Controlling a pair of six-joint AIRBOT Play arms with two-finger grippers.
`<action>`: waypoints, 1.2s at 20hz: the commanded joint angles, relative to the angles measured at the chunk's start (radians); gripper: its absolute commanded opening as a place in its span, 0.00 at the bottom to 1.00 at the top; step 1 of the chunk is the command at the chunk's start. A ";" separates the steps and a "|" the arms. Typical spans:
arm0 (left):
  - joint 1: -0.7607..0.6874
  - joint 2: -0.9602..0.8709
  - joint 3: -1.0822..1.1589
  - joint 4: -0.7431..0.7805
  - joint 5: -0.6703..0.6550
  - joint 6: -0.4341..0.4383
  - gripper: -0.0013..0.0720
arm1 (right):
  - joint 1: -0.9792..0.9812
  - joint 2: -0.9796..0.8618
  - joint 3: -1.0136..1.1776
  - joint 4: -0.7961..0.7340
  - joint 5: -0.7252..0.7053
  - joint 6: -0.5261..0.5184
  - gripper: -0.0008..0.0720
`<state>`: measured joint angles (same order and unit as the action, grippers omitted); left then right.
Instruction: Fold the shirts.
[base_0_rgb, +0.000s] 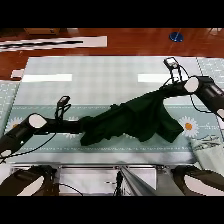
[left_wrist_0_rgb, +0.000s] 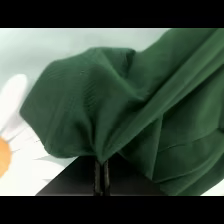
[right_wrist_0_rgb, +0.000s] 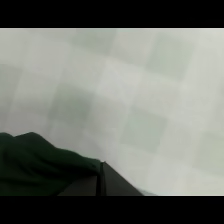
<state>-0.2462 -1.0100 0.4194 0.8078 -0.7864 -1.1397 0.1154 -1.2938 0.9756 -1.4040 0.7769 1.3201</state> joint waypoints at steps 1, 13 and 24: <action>-0.068 -0.052 0.000 -0.008 0.035 0.002 0.05 | 0.000 -0.023 0.000 0.070 0.060 -0.002 0.05; -0.080 -0.075 0.000 -0.027 0.039 0.002 0.05 | -0.109 0.325 0.122 -0.042 0.660 0.097 0.68; -0.080 -0.075 0.000 -0.027 0.039 0.002 0.05 | -0.137 0.439 -0.511 0.479 0.516 0.059 0.75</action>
<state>-0.3260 -1.0840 0.4198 0.7799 -0.7483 -1.1374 -0.0322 -0.8631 0.5617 -0.9913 1.3411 1.3731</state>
